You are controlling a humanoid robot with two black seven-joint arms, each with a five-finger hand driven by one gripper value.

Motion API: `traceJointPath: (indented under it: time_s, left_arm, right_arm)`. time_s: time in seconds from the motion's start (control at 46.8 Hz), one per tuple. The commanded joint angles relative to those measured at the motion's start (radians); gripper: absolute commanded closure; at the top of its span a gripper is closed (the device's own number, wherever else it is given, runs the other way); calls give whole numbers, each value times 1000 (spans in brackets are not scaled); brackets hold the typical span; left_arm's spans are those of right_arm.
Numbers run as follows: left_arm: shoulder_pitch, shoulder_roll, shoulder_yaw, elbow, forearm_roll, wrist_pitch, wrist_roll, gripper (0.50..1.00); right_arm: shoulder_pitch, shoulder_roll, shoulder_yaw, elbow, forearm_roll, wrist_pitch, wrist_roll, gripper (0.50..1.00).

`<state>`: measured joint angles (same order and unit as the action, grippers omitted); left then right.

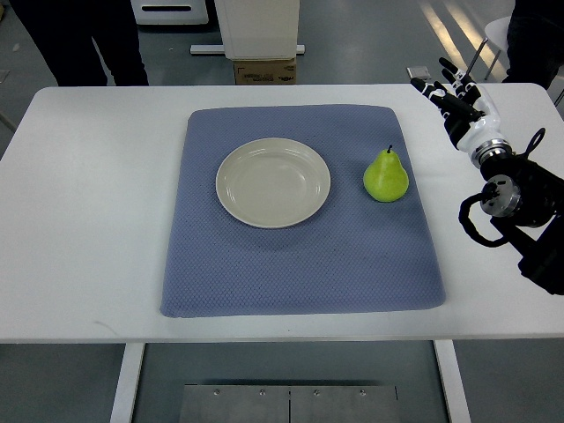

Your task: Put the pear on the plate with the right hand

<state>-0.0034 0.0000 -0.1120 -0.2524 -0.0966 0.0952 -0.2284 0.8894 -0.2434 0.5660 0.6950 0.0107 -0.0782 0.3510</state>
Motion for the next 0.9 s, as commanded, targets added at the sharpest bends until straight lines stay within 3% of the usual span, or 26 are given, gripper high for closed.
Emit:
traceJointPath:
  time_s: [0.0,0.875]
  left_arm:
    - [3,0,-2,1,0,3,-3,500]
    - [-1,0,-2,2,0,6,-2,500]
  right_arm:
    - [0,-1,0,0,0,0,-1,500]
    - [46,-1,0,-35,-2,-2,0,500]
